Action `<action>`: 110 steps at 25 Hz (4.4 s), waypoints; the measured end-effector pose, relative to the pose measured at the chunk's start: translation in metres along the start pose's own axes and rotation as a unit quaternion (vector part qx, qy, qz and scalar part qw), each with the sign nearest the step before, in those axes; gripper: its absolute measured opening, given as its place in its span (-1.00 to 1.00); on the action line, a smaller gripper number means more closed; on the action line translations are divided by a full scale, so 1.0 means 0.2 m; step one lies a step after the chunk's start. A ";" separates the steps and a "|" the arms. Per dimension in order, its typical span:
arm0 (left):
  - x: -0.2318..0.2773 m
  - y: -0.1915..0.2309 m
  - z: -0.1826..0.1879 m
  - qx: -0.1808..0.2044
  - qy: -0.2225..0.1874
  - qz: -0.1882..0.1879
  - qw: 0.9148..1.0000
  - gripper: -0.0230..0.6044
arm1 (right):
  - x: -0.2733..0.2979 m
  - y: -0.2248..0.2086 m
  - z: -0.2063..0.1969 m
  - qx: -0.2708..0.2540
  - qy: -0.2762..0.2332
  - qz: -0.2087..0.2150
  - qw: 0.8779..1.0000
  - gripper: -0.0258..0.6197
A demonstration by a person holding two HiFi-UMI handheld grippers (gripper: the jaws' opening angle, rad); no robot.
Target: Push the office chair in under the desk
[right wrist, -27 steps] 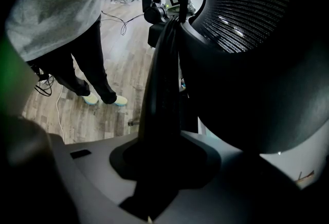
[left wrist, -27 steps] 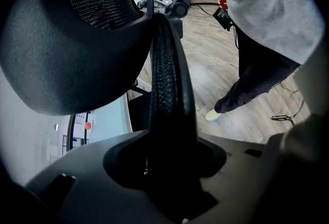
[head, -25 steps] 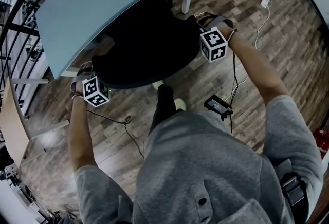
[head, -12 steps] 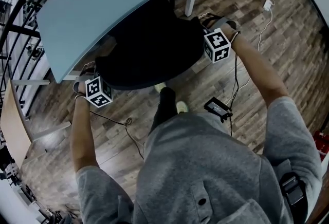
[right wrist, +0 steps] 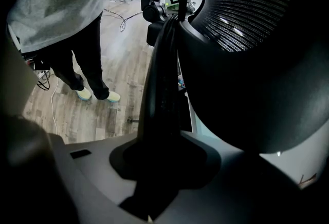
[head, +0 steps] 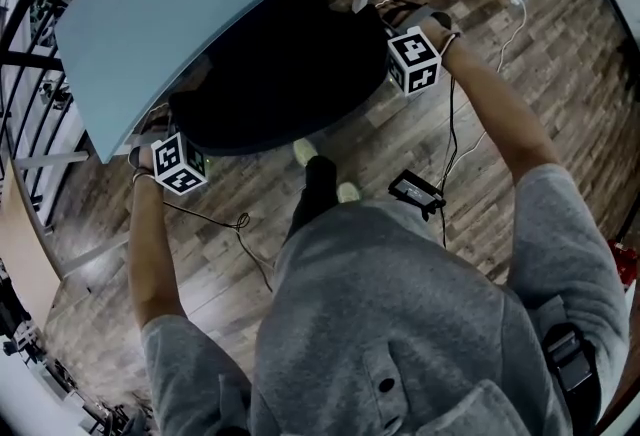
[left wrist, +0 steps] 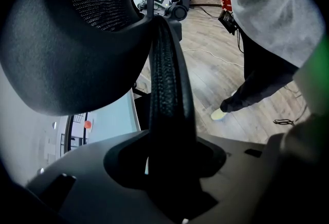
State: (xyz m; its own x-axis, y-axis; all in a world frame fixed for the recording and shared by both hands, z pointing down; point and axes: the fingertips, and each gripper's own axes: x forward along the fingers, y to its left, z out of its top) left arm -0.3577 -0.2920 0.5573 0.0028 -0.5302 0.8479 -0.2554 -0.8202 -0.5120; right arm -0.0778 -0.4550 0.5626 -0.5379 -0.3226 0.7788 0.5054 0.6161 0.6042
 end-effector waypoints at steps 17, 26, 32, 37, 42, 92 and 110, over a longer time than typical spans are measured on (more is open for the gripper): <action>0.07 0.16 -0.02 0.003 -0.009 0.013 1.000 -0.32 | 0.10 -0.14 -0.06 0.000 0.002 0.000 1.000 -0.54; 0.13 0.25 -0.09 0.000 -0.015 0.004 1.000 -0.32 | 0.20 -0.23 -0.09 -0.004 0.008 0.009 1.000 -0.54; 0.13 0.29 -0.11 -0.001 -0.021 0.006 1.000 -0.33 | 0.22 -0.29 -0.09 -0.007 0.012 0.003 1.000 -0.54; 0.14 0.28 -0.05 0.004 -0.030 -0.002 1.000 -0.33 | 0.22 -0.28 -0.13 -0.003 0.013 0.002 1.000 -0.54; 0.14 0.26 0.05 0.001 -0.033 -0.003 0.999 -0.33 | 0.19 -0.24 -0.21 -0.002 0.014 0.001 1.000 -0.54; 0.36 0.51 0.32 -0.099 0.062 0.016 0.993 -0.35 | 0.38 -0.65 -0.68 -0.096 -0.064 0.005 0.993 -0.54; 0.38 0.54 0.28 -0.109 0.074 0.042 0.990 -0.31 | 0.42 -0.69 -0.68 -0.088 -0.062 -0.008 0.994 -0.50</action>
State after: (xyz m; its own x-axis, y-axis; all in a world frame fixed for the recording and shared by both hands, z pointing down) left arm -0.3304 -0.4329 0.5585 -0.1644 -0.5444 0.8226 -0.4519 -0.6997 -0.5533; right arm -0.1002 -0.6645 0.5674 -0.6210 -0.2335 0.7482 0.5996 0.4732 0.6454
